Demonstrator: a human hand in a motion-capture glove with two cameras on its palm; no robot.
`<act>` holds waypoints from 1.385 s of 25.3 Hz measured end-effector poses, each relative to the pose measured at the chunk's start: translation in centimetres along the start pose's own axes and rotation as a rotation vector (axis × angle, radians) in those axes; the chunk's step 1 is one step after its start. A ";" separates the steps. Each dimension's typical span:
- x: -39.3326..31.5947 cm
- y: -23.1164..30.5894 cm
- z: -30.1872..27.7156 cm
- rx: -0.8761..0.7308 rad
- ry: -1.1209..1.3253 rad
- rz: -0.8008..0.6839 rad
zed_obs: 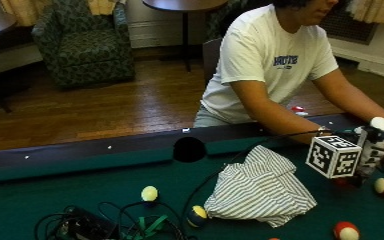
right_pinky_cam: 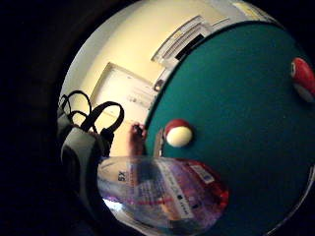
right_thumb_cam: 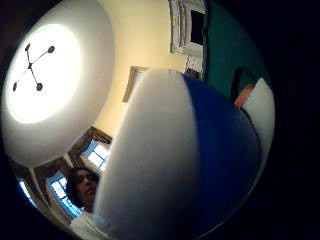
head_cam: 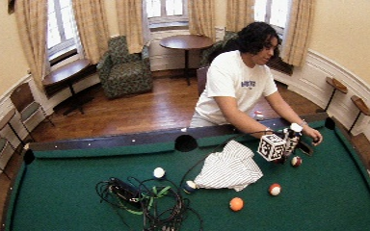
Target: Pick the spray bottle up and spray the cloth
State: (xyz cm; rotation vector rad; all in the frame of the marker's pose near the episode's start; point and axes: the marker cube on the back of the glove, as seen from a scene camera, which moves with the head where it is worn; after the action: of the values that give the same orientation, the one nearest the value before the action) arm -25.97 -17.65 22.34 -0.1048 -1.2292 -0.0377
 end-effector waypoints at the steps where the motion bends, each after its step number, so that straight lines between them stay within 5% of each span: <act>1: 0.0 -0.1 0.2 0.000 0.001 0.000; 24: 2.7 2.7 -1.4 -0.168 0.064 0.117; 35: 1.4 6.7 -9.5 -0.279 0.533 0.020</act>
State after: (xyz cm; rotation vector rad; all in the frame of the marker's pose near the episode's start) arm -16.02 -11.86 20.12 -0.3284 -0.6848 -0.2076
